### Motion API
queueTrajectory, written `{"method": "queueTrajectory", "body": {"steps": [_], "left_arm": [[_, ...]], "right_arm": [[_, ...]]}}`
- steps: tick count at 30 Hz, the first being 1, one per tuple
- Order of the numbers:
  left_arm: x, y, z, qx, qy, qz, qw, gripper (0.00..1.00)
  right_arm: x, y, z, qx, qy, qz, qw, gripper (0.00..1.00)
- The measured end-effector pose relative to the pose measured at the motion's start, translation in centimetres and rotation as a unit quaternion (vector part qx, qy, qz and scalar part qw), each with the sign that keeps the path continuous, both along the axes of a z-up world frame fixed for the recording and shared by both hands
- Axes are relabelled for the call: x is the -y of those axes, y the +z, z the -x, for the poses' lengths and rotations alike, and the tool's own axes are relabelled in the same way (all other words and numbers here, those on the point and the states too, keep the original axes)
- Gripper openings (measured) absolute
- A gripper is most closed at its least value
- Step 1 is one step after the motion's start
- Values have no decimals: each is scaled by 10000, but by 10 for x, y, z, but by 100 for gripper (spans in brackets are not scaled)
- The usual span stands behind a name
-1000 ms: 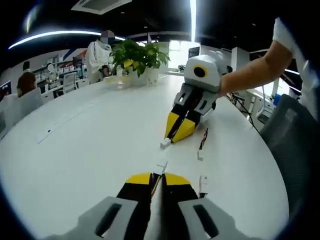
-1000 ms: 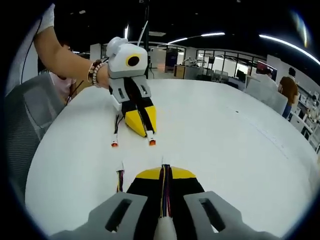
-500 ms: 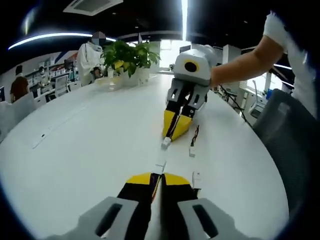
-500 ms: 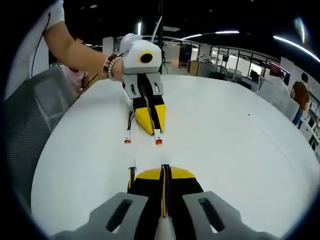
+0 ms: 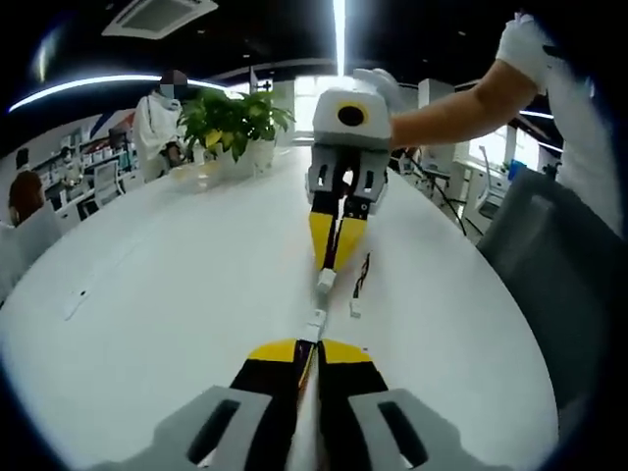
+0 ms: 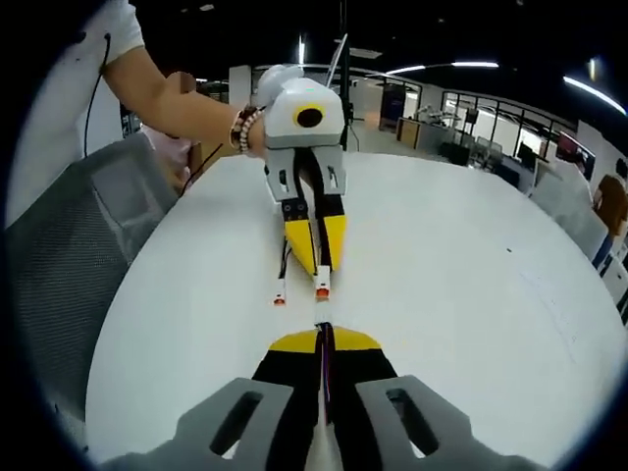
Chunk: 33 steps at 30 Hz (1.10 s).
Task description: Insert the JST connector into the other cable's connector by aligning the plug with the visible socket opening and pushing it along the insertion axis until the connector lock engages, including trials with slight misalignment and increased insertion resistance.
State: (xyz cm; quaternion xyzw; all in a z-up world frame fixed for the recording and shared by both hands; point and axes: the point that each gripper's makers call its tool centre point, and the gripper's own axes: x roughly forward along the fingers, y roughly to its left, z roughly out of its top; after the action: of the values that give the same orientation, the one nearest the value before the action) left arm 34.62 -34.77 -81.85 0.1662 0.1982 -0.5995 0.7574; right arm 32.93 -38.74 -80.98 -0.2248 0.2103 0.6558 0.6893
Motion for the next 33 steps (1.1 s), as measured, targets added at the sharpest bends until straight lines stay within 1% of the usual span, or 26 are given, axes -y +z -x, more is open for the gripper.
{"method": "queueTrajectory", "body": {"steps": [3,5,6,8,9,10,11,13,18,23,26,29,33], "left_arm": [[0,4,3,26,-56,19,10000,1],[0,6,3,73,-89,-7,9999,1],[0,8,4,84,-117,3,9999,1],[1,11,5,124,-161,26,9998,1],[1,12,6,142,-182,33,9997,1],[1,13,6,167,-206,34,9996,1],[2,14,7,187,-224,36,9996,1],[3,15,7,215,-273,42,9994,1],[3,15,8,243,-317,25,9992,1],[7,15,12,309,-359,-27,9989,1],[6,15,12,354,-331,-80,9988,1],[6,15,11,338,-312,-67,9989,1],[5,13,9,344,-243,-141,9990,1]], "right_arm": [[-2,5,3,-136,43,-66,9999,0],[-1,4,4,-273,43,-45,9996,0],[-1,4,6,-497,-30,-81,9987,0],[0,3,5,-611,-67,-72,9981,0],[0,3,6,-766,-110,-79,9970,0],[-1,3,8,-1069,-231,-110,9939,0],[-1,3,7,-1141,-279,-112,9930,0],[0,1,5,-1066,-230,-62,9940,0],[-2,1,8,-1212,-156,-56,9925,0],[-6,2,8,-1256,-157,-43,9919,0],[-6,1,5,-1236,-171,-26,9922,0],[-6,0,5,-1263,-181,-13,9918,0],[-8,0,5,-1260,-207,2,9918,0]]}}
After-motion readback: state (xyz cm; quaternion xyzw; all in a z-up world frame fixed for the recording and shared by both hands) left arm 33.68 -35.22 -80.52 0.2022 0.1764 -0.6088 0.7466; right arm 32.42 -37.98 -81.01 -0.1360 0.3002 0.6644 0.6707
